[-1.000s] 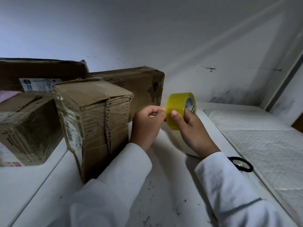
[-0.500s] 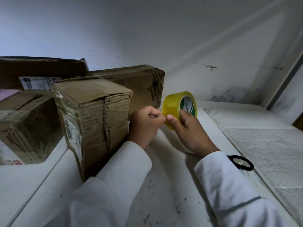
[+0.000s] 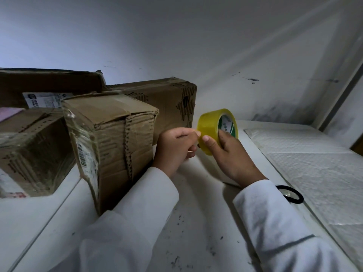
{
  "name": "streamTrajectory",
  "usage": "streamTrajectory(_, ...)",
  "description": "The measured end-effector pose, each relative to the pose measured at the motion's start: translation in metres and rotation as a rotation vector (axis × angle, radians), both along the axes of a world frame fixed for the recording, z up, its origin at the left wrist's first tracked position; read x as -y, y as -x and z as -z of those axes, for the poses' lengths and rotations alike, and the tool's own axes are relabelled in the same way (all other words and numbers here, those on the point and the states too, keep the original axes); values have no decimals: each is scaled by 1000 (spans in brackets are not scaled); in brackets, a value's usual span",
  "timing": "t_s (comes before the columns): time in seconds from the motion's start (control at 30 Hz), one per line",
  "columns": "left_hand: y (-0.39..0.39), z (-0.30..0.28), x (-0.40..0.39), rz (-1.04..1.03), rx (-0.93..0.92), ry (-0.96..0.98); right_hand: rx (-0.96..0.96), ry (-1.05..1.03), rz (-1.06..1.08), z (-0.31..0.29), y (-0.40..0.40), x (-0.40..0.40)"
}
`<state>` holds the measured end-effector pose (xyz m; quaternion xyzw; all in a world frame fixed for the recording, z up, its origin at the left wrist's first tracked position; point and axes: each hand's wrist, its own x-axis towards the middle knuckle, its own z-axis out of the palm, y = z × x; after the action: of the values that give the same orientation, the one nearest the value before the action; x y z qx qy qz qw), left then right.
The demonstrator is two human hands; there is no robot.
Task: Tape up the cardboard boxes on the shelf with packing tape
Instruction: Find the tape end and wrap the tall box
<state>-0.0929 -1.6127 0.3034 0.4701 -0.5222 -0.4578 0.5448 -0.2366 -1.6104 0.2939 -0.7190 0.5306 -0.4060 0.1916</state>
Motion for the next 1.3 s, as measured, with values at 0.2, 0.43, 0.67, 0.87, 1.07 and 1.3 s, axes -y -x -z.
streamTrajectory(0.2, 0, 4, 2, -8, 95, 5, -48, 28, 26, 0, 2, 0)
streamTrajectory(0.43, -2, 15, 9, -171, 485, 402, -123, 32, 38, 0, 1, -3)
streamTrajectory(0.67, -2, 16, 11, -163, 554, 401, -77, 28, -3, 0, -1, -2)
streamTrajectory(0.87, -1, 17, 11, -120, 426, 359, 33, 0, -20, -4, -5, -5)
streamTrajectory(1.07, 6, 10, 7, 2, 191, 128, 142, 5, 58, -3, -2, -2)
streamTrajectory(1.3, 2, 14, 10, 1, 248, 159, 82, 24, 45, -3, -2, -3)
